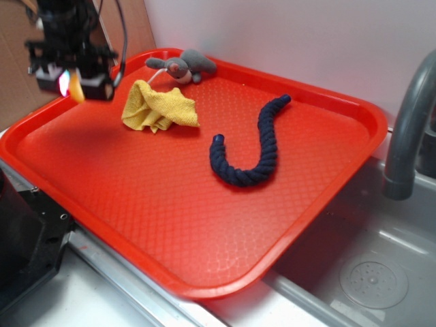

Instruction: Grab the yellow duck.

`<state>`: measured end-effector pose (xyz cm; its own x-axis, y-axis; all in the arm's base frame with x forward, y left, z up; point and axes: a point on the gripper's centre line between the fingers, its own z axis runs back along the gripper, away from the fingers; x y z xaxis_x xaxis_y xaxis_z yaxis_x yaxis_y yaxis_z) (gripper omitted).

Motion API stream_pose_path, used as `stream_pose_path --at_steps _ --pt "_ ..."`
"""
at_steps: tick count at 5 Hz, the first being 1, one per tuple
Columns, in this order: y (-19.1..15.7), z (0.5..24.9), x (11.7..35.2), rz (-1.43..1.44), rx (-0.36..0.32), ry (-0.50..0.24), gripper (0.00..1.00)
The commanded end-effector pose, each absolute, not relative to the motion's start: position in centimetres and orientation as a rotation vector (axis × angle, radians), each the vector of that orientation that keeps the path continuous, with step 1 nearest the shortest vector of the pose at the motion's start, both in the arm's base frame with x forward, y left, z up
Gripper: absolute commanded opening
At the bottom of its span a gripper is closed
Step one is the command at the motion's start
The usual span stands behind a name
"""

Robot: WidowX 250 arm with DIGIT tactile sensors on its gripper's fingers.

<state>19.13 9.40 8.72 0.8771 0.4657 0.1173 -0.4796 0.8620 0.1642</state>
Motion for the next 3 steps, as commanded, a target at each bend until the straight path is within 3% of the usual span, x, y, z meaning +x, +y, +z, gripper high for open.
stream_pose_path --at_steps 1,2,3 --pt "3.1 17.6 15.7 0.191 0.134 -0.155 0.00" --pt "0.7 18.2 15.1 0.068 0.033 -0.103 0.00" --pt "-0.2 19.3 14.7 0.033 0.009 -0.070 0.00"
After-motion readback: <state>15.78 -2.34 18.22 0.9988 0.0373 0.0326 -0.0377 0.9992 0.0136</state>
